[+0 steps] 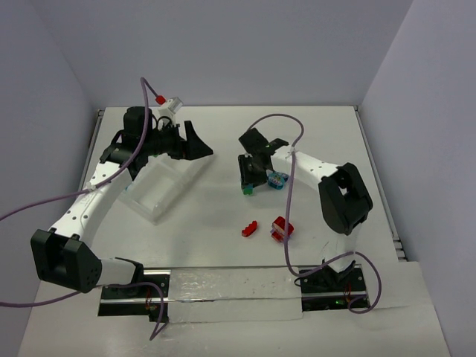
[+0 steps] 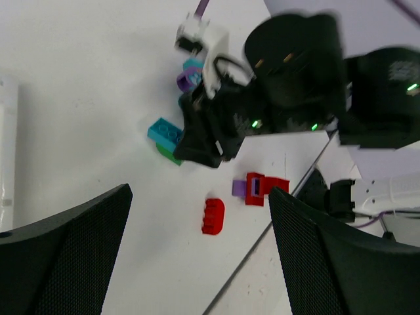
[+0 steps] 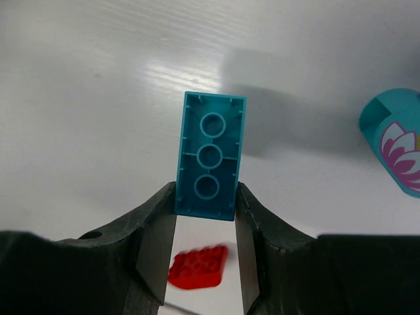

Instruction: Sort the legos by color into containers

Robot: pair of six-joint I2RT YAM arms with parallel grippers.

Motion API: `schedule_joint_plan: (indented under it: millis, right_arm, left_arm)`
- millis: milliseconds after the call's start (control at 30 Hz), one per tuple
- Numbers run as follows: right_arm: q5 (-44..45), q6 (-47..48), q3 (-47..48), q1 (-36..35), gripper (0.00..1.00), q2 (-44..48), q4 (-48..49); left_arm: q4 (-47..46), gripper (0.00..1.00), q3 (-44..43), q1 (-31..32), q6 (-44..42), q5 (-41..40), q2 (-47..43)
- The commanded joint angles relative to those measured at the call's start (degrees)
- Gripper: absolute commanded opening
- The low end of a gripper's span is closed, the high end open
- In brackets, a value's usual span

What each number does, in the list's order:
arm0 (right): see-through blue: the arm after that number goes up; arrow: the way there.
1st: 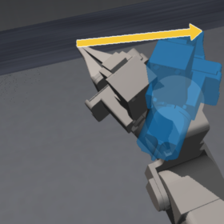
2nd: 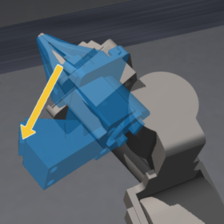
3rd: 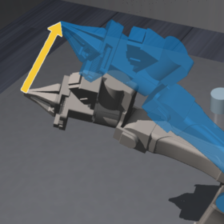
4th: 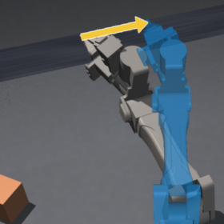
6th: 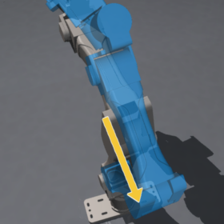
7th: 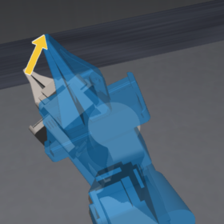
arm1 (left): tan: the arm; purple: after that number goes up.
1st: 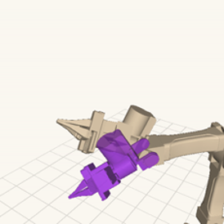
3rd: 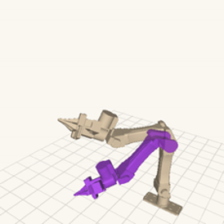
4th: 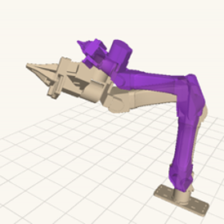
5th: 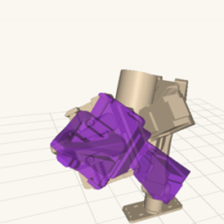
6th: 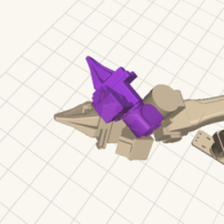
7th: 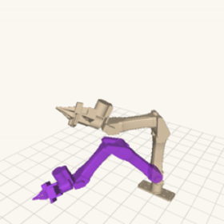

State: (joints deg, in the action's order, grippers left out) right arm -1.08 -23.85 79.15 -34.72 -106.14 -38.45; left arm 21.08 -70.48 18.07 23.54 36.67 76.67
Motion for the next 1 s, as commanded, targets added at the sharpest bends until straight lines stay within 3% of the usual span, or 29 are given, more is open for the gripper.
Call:
schedule_joint_plan:
  millis: [0,333,767,967]
  right_arm:
    - [-11.7,-4.4,-0.1,3.8,0.0,10.5,5.0]
    - [-40.4,-22.9,-12.7,15.1,0.0,19.9,26.9]
    - [-44.9,-28.8,-13.8,16.5,0.0,24.0,30.9]
    - [-45.8,-29.2,-14.4,16.5,0.0,25.2,31.4]
  left_arm:
    - [3.7,0.92,2.2,1.3,-5.0,2.9,-4.1]
    - [-2.5,0.89,6.5,3.8,-4.5,0.9,-8.2]
    - [-18.2,0.88,9.7,10.9,-8.7,-8.8,-5.8]
    - [-20.5,0.92,8.4,11.1,-8.9,-6.3,-2.8]
